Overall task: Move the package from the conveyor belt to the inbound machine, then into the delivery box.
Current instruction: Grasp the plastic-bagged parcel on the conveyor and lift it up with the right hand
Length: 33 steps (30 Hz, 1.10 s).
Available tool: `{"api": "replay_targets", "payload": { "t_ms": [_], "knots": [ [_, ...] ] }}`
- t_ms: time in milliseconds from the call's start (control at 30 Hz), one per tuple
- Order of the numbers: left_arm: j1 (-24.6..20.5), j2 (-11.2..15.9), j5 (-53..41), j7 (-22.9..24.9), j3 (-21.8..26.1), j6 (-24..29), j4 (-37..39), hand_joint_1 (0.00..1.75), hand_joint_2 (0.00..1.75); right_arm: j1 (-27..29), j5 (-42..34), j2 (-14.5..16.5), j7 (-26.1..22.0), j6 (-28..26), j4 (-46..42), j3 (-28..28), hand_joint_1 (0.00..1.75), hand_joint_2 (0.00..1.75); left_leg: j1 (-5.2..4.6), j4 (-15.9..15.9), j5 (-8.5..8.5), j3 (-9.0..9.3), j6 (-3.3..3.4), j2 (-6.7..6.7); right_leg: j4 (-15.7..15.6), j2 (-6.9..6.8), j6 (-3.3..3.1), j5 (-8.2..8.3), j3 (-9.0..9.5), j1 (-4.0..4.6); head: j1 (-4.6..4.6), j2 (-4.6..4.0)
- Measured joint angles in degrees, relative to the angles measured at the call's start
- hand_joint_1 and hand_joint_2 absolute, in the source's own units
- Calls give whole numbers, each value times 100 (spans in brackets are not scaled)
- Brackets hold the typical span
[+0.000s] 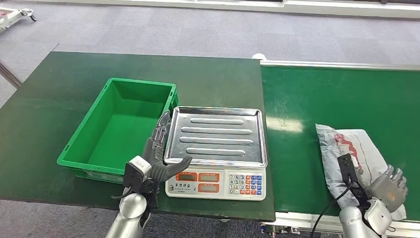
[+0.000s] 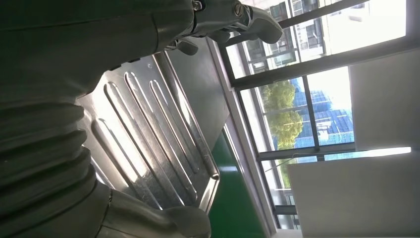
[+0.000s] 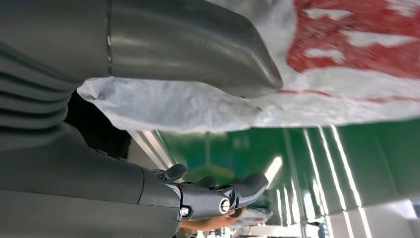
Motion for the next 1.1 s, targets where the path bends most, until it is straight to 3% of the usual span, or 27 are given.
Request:
{"api": "replay_targets", "payload": {
  "t_ms": [367, 567, 700, 1100],
  "knots": [
    [0, 0, 19, 2, 0, 19, 38, 0, 175, -222, 185, -73, 229, 193, 533, -116, 0, 0, -1, 0, 0, -1, 0, -1, 0, 0, 0, -1, 0, 0, 0, 0],
    [-40, 0, 32, 58, 2, 67, 58, 0, 175, -410, 483, -89, 557, 865, 808, -117, 0, 0, -1, 0, 0, -1, 0, 0, 0, 0, 0, 0, 0, -1, 0, 0],
    [-79, 0, 39, 90, 2, 89, 76, 0, 175, -607, 668, -90, 679, 1359, 1075, -114, 0, 175, -1, 0, 1, 0, 0, 0, 0, 0, 0, 1, 2, 0, 0, 0],
    [-104, 2, 48, 120, 3, 168, 92, 0, 175, -1009, 752, -75, 468, 2228, 1375, 181, 0, 175, 0, 0, 0, 11, 1, 3, 0, 2, 2, 2, 11, 0, -1, 0]
  ]
}}
